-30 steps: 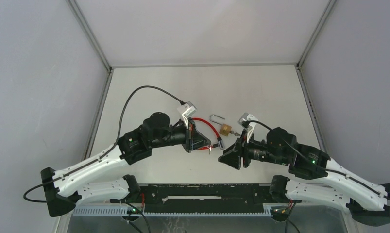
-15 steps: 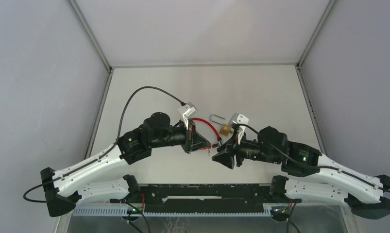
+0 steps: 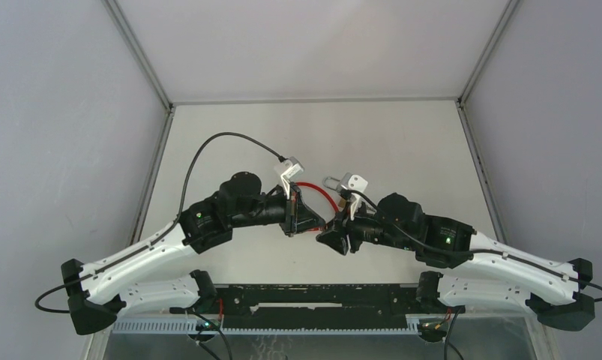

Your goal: Unlock with the key

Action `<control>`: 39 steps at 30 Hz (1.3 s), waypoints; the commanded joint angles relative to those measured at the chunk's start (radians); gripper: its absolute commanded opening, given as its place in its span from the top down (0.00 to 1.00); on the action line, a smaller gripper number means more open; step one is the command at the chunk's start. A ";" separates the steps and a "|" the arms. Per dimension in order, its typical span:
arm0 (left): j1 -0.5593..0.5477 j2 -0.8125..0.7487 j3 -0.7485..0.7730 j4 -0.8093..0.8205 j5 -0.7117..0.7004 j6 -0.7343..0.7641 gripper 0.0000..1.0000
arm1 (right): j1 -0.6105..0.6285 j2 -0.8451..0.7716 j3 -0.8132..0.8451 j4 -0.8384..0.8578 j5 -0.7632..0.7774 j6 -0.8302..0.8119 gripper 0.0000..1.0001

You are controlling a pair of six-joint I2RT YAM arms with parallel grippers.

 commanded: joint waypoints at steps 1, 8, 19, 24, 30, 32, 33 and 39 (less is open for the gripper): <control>-0.006 -0.010 0.064 0.031 0.022 -0.015 1.00 | 0.010 0.000 0.040 0.069 0.071 -0.029 0.56; -0.010 0.003 0.077 0.031 0.022 -0.017 1.00 | 0.010 0.005 0.040 0.055 0.075 -0.032 0.81; -0.014 0.014 0.088 0.041 0.047 -0.022 1.00 | 0.007 -0.020 0.039 0.040 0.065 0.011 1.00; -0.014 0.000 0.094 0.056 0.051 -0.019 0.69 | 0.003 -0.071 0.003 0.100 0.097 0.103 1.00; -0.014 -0.077 0.072 0.129 0.004 -0.017 0.37 | 0.003 -0.196 -0.066 0.237 0.187 0.277 1.00; -0.014 -0.099 0.062 0.151 0.003 -0.020 0.42 | 0.004 -0.230 -0.085 0.286 0.215 0.321 1.00; -0.014 -0.110 0.056 0.168 0.010 -0.024 0.45 | 0.005 -0.242 -0.090 0.309 0.228 0.340 1.00; -0.014 -0.170 -0.013 0.342 0.045 -0.086 0.46 | 0.006 -0.264 -0.095 0.433 0.274 0.405 1.00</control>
